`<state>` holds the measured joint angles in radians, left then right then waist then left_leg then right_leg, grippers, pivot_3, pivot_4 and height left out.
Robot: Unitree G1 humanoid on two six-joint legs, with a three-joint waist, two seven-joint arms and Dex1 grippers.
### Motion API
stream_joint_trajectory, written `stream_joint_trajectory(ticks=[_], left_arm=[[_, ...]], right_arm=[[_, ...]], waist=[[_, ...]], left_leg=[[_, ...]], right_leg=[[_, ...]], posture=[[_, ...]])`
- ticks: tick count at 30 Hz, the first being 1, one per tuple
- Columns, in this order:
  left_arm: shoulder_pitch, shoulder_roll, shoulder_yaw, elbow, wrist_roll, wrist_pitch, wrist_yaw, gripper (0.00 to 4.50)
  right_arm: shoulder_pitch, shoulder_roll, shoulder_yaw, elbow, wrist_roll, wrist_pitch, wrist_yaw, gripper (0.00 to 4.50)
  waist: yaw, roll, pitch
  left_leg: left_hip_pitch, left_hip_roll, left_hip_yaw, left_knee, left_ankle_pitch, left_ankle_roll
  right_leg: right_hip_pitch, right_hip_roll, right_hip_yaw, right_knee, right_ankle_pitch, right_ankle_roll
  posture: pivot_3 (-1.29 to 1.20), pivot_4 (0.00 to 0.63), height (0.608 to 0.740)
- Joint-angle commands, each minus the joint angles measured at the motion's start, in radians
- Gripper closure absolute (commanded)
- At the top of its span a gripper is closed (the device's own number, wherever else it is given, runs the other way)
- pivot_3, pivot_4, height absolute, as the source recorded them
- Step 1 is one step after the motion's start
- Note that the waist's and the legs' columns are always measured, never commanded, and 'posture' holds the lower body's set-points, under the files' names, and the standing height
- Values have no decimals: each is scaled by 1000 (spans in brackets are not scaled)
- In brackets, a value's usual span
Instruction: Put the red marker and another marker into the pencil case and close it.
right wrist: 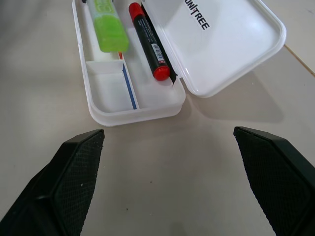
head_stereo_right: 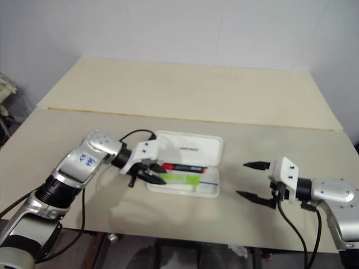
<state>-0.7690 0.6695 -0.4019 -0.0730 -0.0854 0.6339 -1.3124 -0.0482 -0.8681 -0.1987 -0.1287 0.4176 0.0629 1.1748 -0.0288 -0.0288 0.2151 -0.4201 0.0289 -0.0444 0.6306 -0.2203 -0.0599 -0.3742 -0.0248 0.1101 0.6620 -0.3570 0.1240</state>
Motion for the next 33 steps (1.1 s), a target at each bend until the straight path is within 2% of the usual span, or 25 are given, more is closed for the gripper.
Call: stream_joint_trajectory(ticks=[1,8,18,19,27,31,33], left_arm=[[5,14,3,-47,-13,5,-2,3431],[9,34,-15,-32,22,-1,19,3431],[8,52,-13,-47,2,15,-4,3431],[7,52,-12,-47,2,14,-3,2713],[-4,51,0,-38,-3,13,-1,129],[-12,50,15,-50,-13,27,5,41],[-14,20,54,-42,-28,-10,40,41]], right_arm=[[6,5,-9,-25,5,-10,-5,0],[-1,11,-5,-22,4,-10,-7,0],[-19,16,5,-13,-3,-10,-8,0],[-21,17,6,-13,-4,-10,-8,0],[-29,17,9,-5,-3,-14,-11,0],[-43,20,10,-1,2,-14,-12,0],[-54,23,13,1,5,-12,-10,0]], waist=[[0,0,0],[0,0,0],[0,0,0],[0,0,0],[0,0,0],[0,0,0],[0,0,0]], left_leg=[[0,0,0,0,0,0],[0,0,0,0,0,0],[0,0,0,0,0,0],[0,0,0,0,0,0],[0,0,0,0,0,0],[0,0,0,0,0,0],[0,0,0,0,0,0]], right_leg=[[0,0,0,0,0,0],[0,0,0,0,0,0],[0,0,0,0,0,0],[0,0,0,0,0,0],[0,0,0,0,0,0],[0,0,0,0,0,0],[0,0,0,0,0,0]], posture=[[0,150,740],[0,150,740],[0,150,740],[0,150,740],[0,150,740],[0,150,740],[0,150,740]])
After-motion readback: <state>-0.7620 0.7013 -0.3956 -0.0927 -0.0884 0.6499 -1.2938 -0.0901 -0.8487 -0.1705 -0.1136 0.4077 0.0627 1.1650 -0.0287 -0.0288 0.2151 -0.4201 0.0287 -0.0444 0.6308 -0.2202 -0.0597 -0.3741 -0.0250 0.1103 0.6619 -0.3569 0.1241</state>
